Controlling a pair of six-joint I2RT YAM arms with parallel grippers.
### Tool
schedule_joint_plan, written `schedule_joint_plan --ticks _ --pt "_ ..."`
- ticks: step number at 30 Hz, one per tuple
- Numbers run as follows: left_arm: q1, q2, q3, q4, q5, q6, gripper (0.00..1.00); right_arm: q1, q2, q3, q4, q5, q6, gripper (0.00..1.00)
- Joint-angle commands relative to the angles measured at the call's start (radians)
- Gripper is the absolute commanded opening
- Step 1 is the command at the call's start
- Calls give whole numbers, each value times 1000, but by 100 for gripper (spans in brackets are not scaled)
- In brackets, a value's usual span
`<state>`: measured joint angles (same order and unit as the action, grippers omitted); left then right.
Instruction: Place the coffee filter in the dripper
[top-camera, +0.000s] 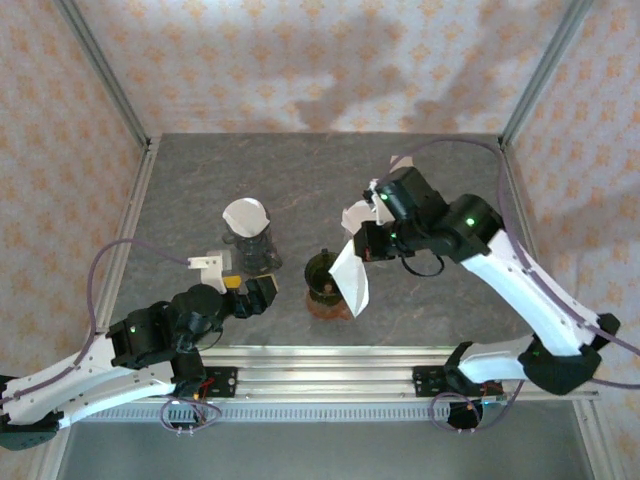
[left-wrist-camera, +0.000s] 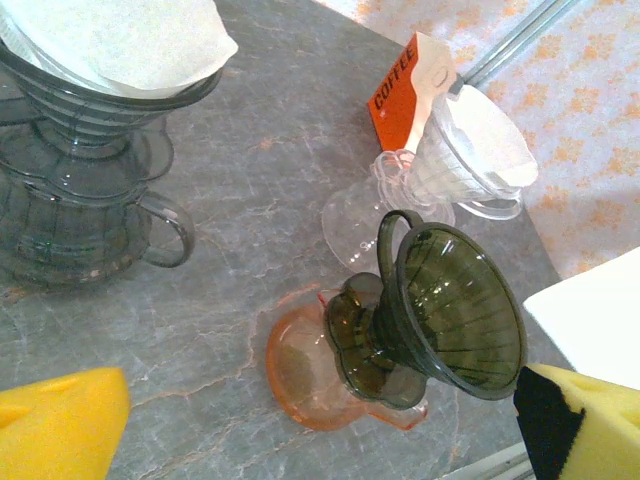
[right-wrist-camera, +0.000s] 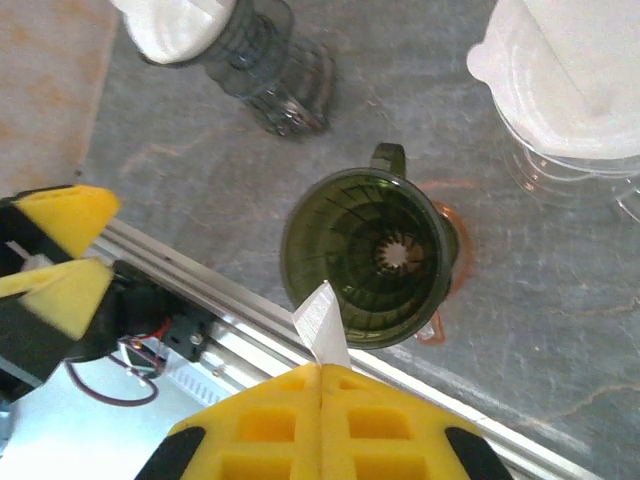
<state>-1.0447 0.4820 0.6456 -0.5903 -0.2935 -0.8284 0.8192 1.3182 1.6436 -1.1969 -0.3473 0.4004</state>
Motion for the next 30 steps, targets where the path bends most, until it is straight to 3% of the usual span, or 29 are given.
schedule_joint_plan --ticks 1,21,25,30 --pt "9 6 -17 41 17 25 99 12 53 67 -75 62 17 0" --pt "8 57 -52 151 113 49 99 53 429 313 -141 176 23 3" --pt "9 53 -57 158 120 46 100 63 477 326 -131 174 20 12" --pt "9 60 -69 177 130 38 100 77 466 325 -89 180 -3 39"
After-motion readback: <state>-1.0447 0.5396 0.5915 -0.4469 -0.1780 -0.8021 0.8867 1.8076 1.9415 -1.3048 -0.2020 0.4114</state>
